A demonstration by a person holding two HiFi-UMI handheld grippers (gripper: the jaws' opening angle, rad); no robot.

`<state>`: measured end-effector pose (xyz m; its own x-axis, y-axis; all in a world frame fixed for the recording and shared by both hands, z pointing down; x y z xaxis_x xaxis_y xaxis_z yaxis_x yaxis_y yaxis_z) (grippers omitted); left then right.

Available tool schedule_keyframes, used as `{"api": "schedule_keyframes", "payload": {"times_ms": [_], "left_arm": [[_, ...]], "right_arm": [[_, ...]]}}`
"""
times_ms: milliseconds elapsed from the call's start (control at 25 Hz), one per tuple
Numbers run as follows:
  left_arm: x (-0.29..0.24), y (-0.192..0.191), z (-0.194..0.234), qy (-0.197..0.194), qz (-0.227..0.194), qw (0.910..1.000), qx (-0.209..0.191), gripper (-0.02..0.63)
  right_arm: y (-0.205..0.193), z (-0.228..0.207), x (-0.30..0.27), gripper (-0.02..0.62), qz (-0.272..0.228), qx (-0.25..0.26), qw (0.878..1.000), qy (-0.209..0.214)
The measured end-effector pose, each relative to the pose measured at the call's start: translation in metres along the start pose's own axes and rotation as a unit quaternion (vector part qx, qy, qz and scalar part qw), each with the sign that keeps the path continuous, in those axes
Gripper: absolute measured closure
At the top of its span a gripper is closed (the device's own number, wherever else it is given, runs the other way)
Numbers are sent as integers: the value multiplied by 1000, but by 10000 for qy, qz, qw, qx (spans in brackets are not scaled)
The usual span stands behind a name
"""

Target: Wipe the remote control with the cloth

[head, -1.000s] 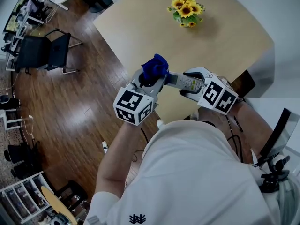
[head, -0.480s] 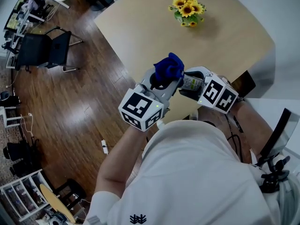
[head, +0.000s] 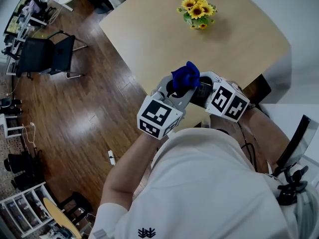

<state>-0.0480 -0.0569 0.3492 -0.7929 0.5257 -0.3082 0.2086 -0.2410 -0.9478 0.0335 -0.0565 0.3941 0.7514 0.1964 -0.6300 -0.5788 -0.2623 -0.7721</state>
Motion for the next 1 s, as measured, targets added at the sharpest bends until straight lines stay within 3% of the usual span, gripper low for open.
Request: {"api": "schedule_keyframes", "payload": {"times_ms": [360, 600, 760, 880, 1000], "left_arm": [[42, -30, 61, 903, 212, 9955, 169, 497], [52, -34, 74, 1177, 184, 9926, 255, 497], [47, -15, 53, 842, -125, 9960, 290, 497], [30, 7, 20, 299, -399, 9983, 302, 497], [7, 15, -14, -195, -386, 9988, 211, 497]], "right_arm": [[-17, -2, 7, 333, 132, -50, 9999, -51], [-16, -6, 9, 333, 119, -83, 9999, -72], [-14, -5, 6, 333, 116, -83, 9999, -50], [-9, -4, 2, 333, 87, -43, 10000, -13], [-2, 1, -2, 333, 43, 16, 10000, 63]]}}
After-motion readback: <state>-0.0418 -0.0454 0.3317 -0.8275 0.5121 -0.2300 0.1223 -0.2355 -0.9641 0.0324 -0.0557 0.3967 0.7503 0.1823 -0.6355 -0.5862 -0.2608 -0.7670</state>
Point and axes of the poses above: the fingertips, and each gripper's own axes: x backward along the fingers, z to its left, y out of its top, the point moved 8 cm from there along x, backward along the fingers, and after that the axes turned 4 degrees about -x, right-handed, at the moved point
